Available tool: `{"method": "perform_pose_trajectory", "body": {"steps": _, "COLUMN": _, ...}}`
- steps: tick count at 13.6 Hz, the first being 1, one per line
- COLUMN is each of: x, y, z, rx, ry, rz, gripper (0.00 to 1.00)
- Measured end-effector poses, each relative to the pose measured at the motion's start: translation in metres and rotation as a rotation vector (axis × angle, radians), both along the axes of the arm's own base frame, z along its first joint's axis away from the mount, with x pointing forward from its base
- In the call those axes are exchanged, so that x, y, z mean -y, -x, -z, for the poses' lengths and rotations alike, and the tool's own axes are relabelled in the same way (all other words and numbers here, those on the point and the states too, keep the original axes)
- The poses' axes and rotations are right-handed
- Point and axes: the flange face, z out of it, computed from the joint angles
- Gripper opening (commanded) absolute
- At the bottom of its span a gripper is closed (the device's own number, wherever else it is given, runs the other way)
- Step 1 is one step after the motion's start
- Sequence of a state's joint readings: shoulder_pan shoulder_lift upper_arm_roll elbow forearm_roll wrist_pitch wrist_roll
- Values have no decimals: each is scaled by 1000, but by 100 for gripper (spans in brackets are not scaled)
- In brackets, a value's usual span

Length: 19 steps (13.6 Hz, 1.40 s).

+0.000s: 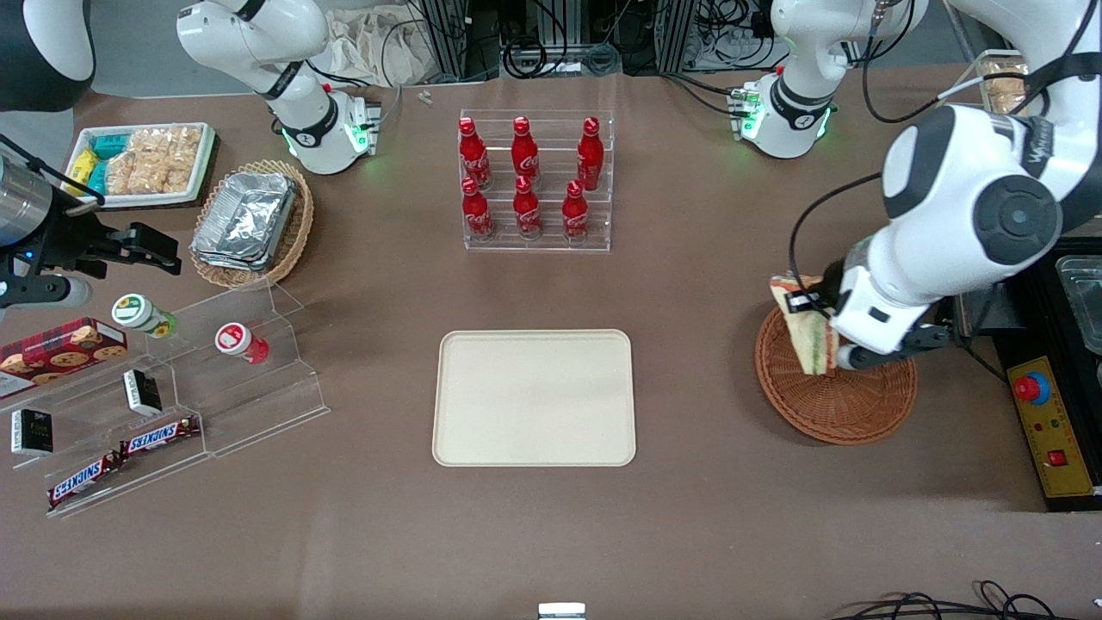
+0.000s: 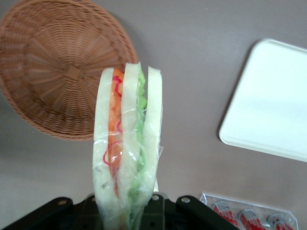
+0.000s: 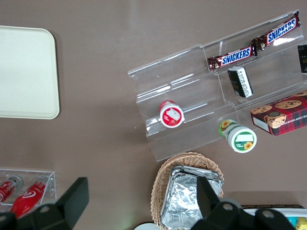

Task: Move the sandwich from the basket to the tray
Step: 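Lift the sandwich with the left gripper and carry it toward the tray, then lower the held sandwich onto the cream tray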

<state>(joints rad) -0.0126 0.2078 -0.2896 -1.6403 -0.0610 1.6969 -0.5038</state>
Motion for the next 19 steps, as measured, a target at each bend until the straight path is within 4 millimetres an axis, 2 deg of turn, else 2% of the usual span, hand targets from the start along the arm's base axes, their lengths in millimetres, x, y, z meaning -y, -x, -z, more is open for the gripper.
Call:
{"method": "perform_pose_trajectory", "body": {"steps": 5, "x": 77, "y": 25, "z": 12, "rx": -38, "ry": 11, "rz": 44, "gripper": 0}}
{"method": "perform_pose_trajectory", "body": {"steps": 7, "x": 114, "y": 38, "z": 20, "rx": -39, "ry": 15, "rz": 95, "gripper": 0}}
{"method": "perform_pose_trajectory", "body": {"steps": 9, "x": 145, "y": 41, "z": 38, "rx": -17, "ry": 39, "rz": 127, "gripper": 0}}
{"method": "perform_pose_trajectory", "body": {"steps": 12, "x": 187, "y": 41, "z": 81, "rx": 13, "ry": 67, "rz": 179, "gripper": 0}}
{"method": "perform_pose_trajectory", "body": {"steps": 14, "x": 202, "y": 39, "z": 109, "rx": 32, "ry": 66, "rz": 196, "gripper": 0}}
{"method": "perform_pose_trajectory", "body": {"steps": 19, "x": 216, "y": 21, "z": 174, "rx": 101, "ry": 81, "rz": 189, "gripper": 0}}
